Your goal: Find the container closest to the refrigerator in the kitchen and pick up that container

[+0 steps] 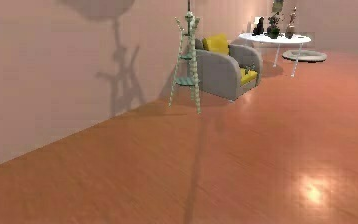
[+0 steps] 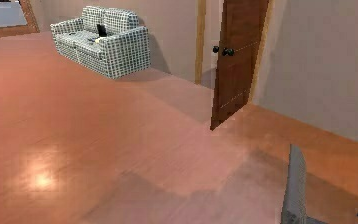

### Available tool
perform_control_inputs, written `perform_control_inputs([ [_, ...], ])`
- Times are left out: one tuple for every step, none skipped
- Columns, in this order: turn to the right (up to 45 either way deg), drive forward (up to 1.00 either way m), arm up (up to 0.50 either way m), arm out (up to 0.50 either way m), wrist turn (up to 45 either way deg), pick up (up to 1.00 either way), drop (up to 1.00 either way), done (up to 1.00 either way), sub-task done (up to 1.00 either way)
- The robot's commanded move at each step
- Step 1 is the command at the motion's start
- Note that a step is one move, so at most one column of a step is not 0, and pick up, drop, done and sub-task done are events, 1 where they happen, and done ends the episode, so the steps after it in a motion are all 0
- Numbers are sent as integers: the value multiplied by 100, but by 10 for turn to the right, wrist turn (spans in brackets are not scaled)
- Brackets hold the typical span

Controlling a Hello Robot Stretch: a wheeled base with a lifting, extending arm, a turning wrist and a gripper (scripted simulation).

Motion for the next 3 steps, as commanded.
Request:
perform_control_inputs([
  [0, 25, 0, 0, 0, 0, 0, 0, 0],
  [-450, 0, 0, 0, 0, 0, 0, 0, 0],
  [-390, 0, 0, 0, 0, 0, 0, 0, 0],
])
